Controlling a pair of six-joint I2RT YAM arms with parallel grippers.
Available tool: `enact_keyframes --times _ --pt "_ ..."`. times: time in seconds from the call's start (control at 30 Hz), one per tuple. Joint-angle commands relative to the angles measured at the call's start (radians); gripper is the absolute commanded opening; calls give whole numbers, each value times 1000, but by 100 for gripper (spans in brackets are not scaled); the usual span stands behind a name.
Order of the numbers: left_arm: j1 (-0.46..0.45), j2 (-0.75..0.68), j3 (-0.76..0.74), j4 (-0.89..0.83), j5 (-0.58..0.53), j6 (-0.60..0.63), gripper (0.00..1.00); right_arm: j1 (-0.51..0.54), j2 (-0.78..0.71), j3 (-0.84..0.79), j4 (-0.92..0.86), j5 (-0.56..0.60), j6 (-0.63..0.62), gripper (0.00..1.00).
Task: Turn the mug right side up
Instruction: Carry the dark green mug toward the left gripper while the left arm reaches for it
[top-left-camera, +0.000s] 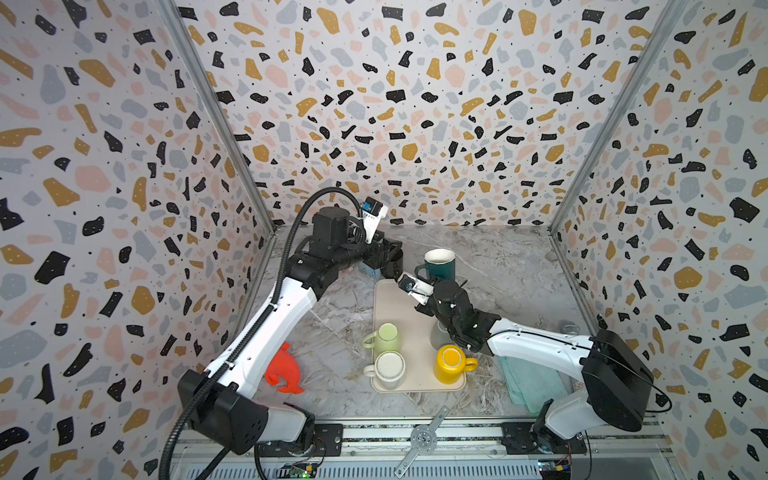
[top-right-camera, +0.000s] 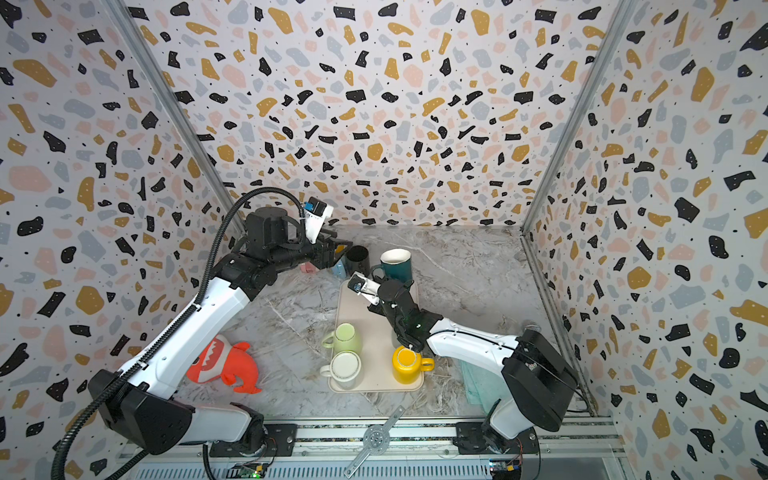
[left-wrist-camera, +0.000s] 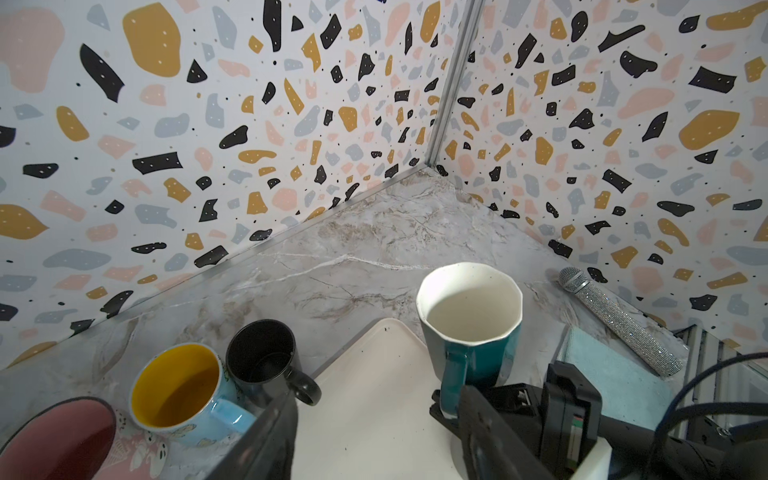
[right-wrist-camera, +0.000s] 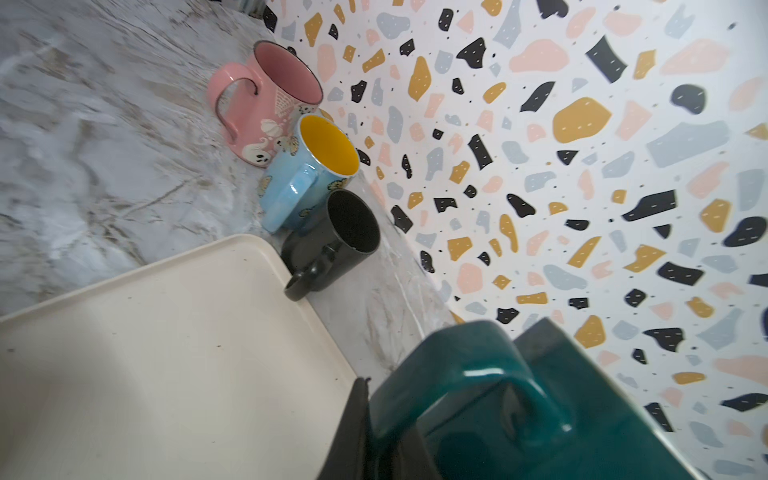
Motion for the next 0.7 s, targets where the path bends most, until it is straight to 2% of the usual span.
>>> enact_keyframes --times 0.0,0.3,0.5,0.67 --pt "-14 12 58 -51 40 73 62 14 -6 -1 245 126 -192 0" --pt "-102 87 163 -231 9 214 62 29 38 -53 469 150 -371 0" --pt "-157 139 208 -312 -57 267 62 34 47 -58 525 141 -403 0" --pt "-169 162 207 -320 -106 266 62 43 58 -71 596 141 -445 0"
